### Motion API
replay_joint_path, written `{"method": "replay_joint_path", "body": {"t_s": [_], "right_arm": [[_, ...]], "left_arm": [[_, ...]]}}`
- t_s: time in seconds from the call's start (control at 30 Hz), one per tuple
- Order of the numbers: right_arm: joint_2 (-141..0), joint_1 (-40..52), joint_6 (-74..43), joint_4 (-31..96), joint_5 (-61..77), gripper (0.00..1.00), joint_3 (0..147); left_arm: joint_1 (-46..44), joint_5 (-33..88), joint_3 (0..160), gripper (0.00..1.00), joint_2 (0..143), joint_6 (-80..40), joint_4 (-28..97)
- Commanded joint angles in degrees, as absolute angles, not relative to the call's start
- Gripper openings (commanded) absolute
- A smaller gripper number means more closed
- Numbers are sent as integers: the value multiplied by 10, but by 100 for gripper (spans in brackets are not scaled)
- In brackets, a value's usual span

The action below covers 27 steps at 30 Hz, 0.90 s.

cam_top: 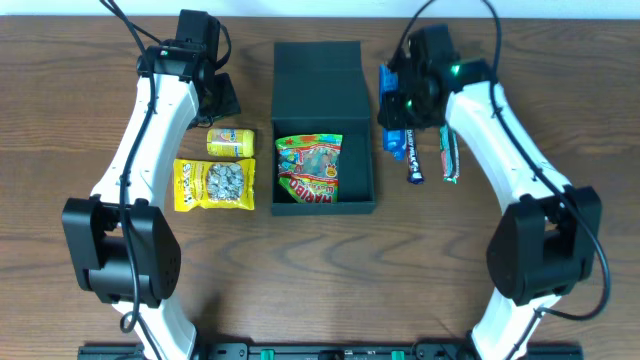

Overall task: Pack container
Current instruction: 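Place the blue bar into the box's right side with the right gripper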

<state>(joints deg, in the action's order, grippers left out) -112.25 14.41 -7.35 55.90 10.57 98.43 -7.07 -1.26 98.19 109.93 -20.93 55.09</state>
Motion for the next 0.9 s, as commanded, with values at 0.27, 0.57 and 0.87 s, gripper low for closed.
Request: {"method": "replay_joint_path", "body": {"t_s": [0.27, 0.57, 0.87], "right_arm": [[-1145, 236, -156, 634, 135, 18, 981], [-1151, 242, -182, 624, 126, 78, 959], [-1129, 223, -179, 636, 123, 89, 1039]], "left_arm": [[-67, -10, 991, 58, 1088, -206, 551], [-67, -10, 991, 58, 1088, -196, 553], [-67, -62, 991, 58, 1088, -154, 621]]}}
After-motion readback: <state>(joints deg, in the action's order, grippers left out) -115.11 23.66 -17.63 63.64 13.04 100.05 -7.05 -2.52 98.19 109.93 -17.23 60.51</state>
